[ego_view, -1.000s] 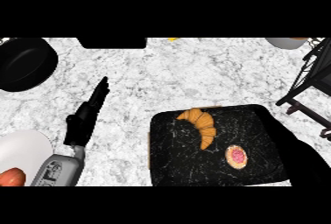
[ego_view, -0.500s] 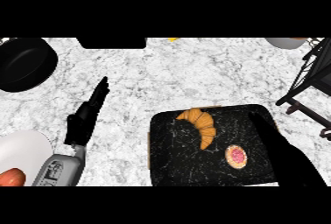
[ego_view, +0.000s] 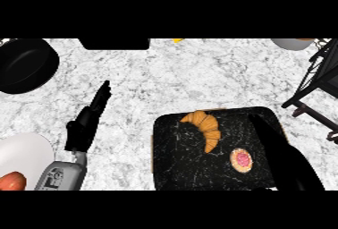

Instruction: Pick the cupcake from the tray and place it in the tiered shelf

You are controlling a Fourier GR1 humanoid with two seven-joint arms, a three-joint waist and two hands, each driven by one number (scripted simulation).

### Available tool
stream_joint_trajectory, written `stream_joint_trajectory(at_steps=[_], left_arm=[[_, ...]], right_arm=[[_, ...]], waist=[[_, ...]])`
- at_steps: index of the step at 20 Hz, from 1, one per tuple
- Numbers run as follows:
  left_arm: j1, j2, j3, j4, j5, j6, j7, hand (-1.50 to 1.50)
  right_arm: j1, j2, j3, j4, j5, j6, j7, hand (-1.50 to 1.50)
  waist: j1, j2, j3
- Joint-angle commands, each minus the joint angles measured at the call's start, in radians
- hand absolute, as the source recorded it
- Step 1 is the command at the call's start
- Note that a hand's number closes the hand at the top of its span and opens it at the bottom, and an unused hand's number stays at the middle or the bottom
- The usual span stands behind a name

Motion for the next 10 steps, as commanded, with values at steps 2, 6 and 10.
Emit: stream_joint_trajectory(at_steps=[2, 6, 10], left_arm=[[-0.071, -0.002, 0.039, 0.048, -0.006, -0.020, 0.030, 0.00], [-0.015, -0.011, 0.048, -0.007, -0.012, -0.026, 0.024, 0.00], [-0.042, -0.024, 0.047, -0.003, -0.030, -0.024, 0.046, 0.00]], right_arm=[[0.021, 0.016, -0.006, 0.039, 0.037, 0.033, 0.004, -1.50], [0.013, 0.019, -0.077, 0.046, 0.022, 0.074, -0.039, -1.50], [0.017, 0.095, 0.022, 0.195, 0.151, -0.023, -0.066, -1.50]], waist=[[-0.003, 0.001, 0.000], [0.000, 0.000, 0.000], [0.000, 0.001, 0.000]])
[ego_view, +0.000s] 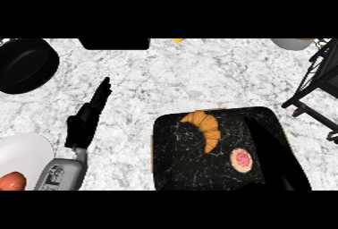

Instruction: Pick the cupcake from the tray and place it in the tiered shelf

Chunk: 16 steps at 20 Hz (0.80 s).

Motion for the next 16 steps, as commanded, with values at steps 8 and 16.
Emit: stream_joint_trajectory(at_steps=[8, 16], left_arm=[[0.024, -0.012, 0.039, 0.004, -0.006, -0.055, -0.038, 0.00], [0.003, -0.049, 0.029, -0.037, -0.048, -0.026, 0.033, 0.00]], right_arm=[[0.090, 0.041, -0.023, 0.042, 0.054, -0.029, -0.103, -1.50], [0.089, 0.064, -0.015, 0.103, 0.087, -0.007, -0.149, -1.50]], waist=[[-0.002, 0.000, 0.000], [-0.001, 0.000, 0.000]])
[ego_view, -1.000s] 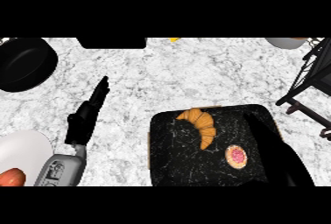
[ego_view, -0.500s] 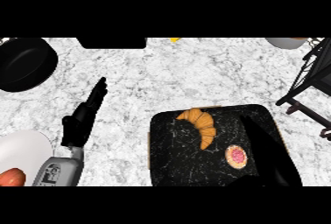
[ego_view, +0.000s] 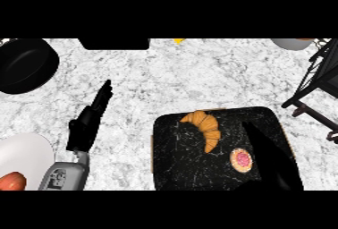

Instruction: Pick the cupcake from the tray and place it in the tiered shelf

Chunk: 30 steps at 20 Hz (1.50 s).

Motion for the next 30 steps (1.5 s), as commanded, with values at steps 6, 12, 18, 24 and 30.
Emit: stream_joint_trajectory(at_steps=[6, 12, 18, 24, 30], left_arm=[[-0.014, 0.009, 0.030, -0.012, 0.005, -0.028, 0.014, 0.00], [0.012, 0.003, 0.027, 0.005, -0.010, -0.043, -0.016, 0.00], [-0.013, 0.001, 0.055, 0.062, -0.005, -0.029, -0.054, 0.00], [0.012, 0.013, 0.072, 0.026, 0.009, -0.028, -0.022, 0.00], [0.041, 0.011, 0.083, 0.014, 0.012, -0.015, -0.027, 0.00]], right_arm=[[-0.066, -0.011, 0.014, 0.081, 0.049, 0.072, -0.041, 1.50], [0.026, -0.025, 0.044, 0.047, 0.136, -0.026, -0.134, 1.50], [0.131, -0.212, 0.021, -0.078, 0.000, 0.020, -0.425, 1.50], [0.211, -0.461, 0.014, -0.155, -0.142, 0.094, -0.844, 1.50], [0.321, -0.513, -0.212, -0.199, -0.459, 0.100, -1.139, 1.50]], waist=[[0.003, 0.000, 0.000], [-0.001, 0.000, 0.000], [-0.020, -0.002, 0.001], [-0.053, -0.020, 0.010], [-0.089, -0.018, 0.009]])
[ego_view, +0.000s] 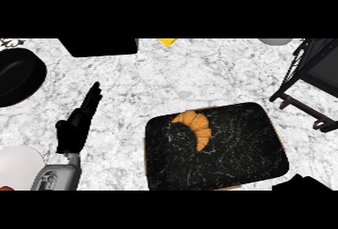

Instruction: Pick the cupcake from the tray and place it in the tiered shelf

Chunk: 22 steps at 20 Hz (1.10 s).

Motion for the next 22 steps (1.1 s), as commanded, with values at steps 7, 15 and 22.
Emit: stream_joint_trajectory(at_steps=[7, 15, 22], left_arm=[[0.030, 0.018, 0.027, -0.007, 0.008, 0.004, -0.011, 0.00], [0.006, 0.009, -0.013, -0.030, 0.010, -0.031, 0.008, 0.00], [-0.005, 0.025, -0.013, -0.077, 0.006, -0.040, 0.040, 0.00]], right_arm=[[0.133, -0.173, -0.518, 0.103, -0.486, 0.126, -0.463, 1.50], [0.114, -0.343, -0.983, 0.445, -0.808, 0.287, -0.600, 1.50], [0.064, -0.480, -1.140, 0.703, -0.912, 0.361, -0.552, 1.50]], waist=[[-0.033, 0.001, -0.006], [0.031, 0.010, -0.009], [0.070, 0.015, -0.008]])
